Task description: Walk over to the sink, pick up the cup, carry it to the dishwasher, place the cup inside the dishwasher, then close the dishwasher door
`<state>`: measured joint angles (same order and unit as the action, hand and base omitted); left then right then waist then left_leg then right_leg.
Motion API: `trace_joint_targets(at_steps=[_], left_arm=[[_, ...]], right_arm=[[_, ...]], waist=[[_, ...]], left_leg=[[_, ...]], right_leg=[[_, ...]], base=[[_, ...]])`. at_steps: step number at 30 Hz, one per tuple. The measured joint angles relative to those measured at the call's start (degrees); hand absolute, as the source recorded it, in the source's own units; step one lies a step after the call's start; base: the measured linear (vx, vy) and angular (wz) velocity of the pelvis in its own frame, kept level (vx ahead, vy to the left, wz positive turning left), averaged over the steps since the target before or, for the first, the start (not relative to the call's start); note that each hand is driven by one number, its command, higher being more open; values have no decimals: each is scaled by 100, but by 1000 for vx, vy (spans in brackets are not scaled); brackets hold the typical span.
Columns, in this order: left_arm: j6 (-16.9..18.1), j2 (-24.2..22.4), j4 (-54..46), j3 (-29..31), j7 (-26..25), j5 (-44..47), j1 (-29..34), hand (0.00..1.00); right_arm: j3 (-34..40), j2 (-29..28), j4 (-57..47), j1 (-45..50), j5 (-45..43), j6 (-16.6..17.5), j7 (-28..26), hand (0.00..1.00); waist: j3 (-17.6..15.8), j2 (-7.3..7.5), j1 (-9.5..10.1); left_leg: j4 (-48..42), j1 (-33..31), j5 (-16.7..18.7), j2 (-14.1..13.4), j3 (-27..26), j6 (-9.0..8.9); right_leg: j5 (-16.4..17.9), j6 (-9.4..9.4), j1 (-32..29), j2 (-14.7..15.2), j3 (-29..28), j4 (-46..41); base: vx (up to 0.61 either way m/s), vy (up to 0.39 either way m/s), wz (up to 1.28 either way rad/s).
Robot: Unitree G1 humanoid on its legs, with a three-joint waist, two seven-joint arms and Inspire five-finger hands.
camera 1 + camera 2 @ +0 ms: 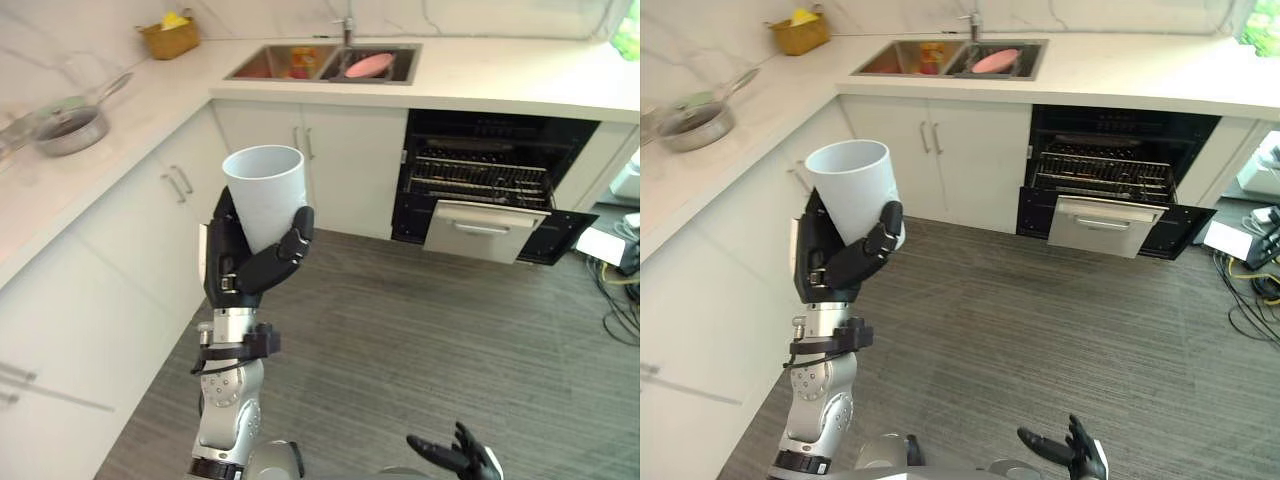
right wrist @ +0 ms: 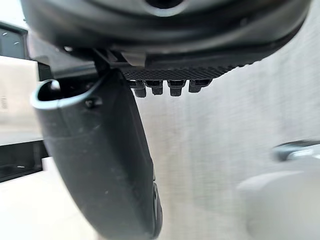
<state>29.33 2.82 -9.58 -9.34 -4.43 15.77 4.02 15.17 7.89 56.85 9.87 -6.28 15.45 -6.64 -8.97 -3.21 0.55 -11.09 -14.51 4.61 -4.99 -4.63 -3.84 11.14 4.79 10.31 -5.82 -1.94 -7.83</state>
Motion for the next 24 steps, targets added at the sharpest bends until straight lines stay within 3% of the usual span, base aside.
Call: trace_joint_targets(at_steps=[3, 4, 5, 6, 7, 8, 9, 10, 11, 12, 14, 16, 17, 18, 19, 20, 22, 24], left_arm=[[30, 45, 81, -11, -156, -6, 74, 0], [104, 98, 151, 15, -183, -6, 111, 0], [103, 133, 273, 17, -152, -5, -25, 0], [96, 142, 402, 53, -143, -1, -79, 0], [93, 153, 481, 100, -116, 9, -95, 0], [92, 249, 581, 141, -32, 14, -122, 0], [85, 268, 547, 69, 6, 17, -125, 0], [94, 359, 550, 57, 7, 11, -171, 0], [80, 401, 551, 81, -36, 1, -219, 0], [74, 352, 551, 75, -134, 3, -223, 0], [-16, 368, 568, 19, -187, -2, -361, 0], [-60, 403, 618, -5, -176, -6, -553, 0], [-60, 408, 715, 2, -171, -5, -632, 0], [-60, 411, 749, 20, -168, -2, -626, 0], [-47, 480, 774, 84, -173, -3, -529, 0], [-42, 479, 828, 162, -187, -3, -357, 0], [-38, 465, 930, 165, -197, -10, -279, 0], [-50, 433, 985, 56, -310, -16, -250, 0]], right_arm=[[7, -23, 194, -192, 148, -114, -20, 100], [83, -121, 382, -206, 144, -193, 29, 100], [307, -203, 549, -201, 132, -290, 4, 100], [423, -235, 712, -185, 132, -420, -30, 100], [480, -281, 766, -154, 116, -501, -51, 100], [665, -449, 786, 8, 70, -568, -64, 100], [778, -479, 800, 258, 67, -528, -104, 100], [830, -554, 869, 309, 83, -526, -109, 100], [829, -597, 883, 371, 83, -530, -125, 100], [887, -592, 705, 364, 13, -467, -151, 100], [848, -594, 447, 356, -56, -345, -186, 100], [787, -603, 335, 308, -89, -309, -192, 100], [794, -602, 337, 304, -87, -317, -162, 100], [793, -603, 338, 316, -84, -322, -139, 100], [786, -587, 376, 383, -79, -358, -82, 100], [813, -506, 456, 350, -77, -389, -56, 100], [807, -436, 452, 308, -99, -474, -44, 100], [724, -424, 406, 294, -160, -646, -28, 100]], waist=[[36, 92, 40], [156, 274, 20], [121, 483, -87], [105, 517, -61], [88, 524, -15], [64, 612, 22], [163, 618, -6], [159, 727, -40], [173, 833, -60], [144, 719, -168], [62, 540, -369], [14, 464, -481], [3, 448, -493], [26, 487, -486], [62, 569, -448], [96, 407, -437], [55, 247, -441], [57, 243, -434]], left_leg=[[74, -99, -839, 226, 497, 34], [-83, 14, -1100, 410, 389, 181], [-508, -11, -977, 579, 259, 396], [-1002, -6, -659, 560, 209, 459], [-1513, -53, -430, 483, 117, 498], [-2025, -54, -22, 661, -188, 379], [-1452, 452, 282, 645, -400, 747], [-1251, 679, 383, 767, -441, 704], [-858, 1094, 446, 881, -539, 815], [-550, 1464, 425, 800, -597, 772], [-142, 1943, 431, 626, -591, 761], [200, 2319, 463, 449, -573, 707], [375, 2582, 546, 355, -581, 575], [444, 2723, 616, 360, -630, 468], [498, 2998, 809, 427, -692, 280], [452, 3134, 932, 255, -718, 215], [261, 3119, 938, 103, -732, 218], [-316, 2997, 942, -1, -806, 193]], right_leg=[[406, -353, 463, 85, -483, -249], [710, -446, 458, 323, -496, -637], [762, -578, 346, 526, -415, -1177], [594, -635, 352, 567, -323, -1533], [411, -597, 390, 555, -223, -1763], [162, -597, 299, 693, 138, -2533], [-400, -620, -49, 859, 593, -3647], [-460, -624, -279, 1061, 670, -4232], [-97, -470, -861, 1206, 576, -4926], [292, -469, -1353, 1126, 666, -5001], [698, -503, -1949, 969, 992, -4396], [665, -509, -2315, 885, 1394, -3185], [336, -528, -2360, 891, 1727, -2105], [21, -528, -2353, 898, 1919, -1619], [-993, 198, -2333, 999, 2211, -1298], [-764, 267, -2254, 846, 2227, -1438], [-618, 263, -2134, 658, 2201, -1277], [-344, 234, -2030, 584, 2142, -1313]], base=[[588, 237, -95], [761, 252, -36], [761, 219, -25], [498, 121, -13], [552, 197, -49], [396, 219, -50], [495, 260, -36], [362, 154, -27], [434, 106, -38], [415, 85, -42], [412, 61, -14], [460, 1, -1], [414, -27, -4], [541, -43, -17], [566, -40, -37], [555, -46, -38], [506, -92, -25], [442, -116, -14]])
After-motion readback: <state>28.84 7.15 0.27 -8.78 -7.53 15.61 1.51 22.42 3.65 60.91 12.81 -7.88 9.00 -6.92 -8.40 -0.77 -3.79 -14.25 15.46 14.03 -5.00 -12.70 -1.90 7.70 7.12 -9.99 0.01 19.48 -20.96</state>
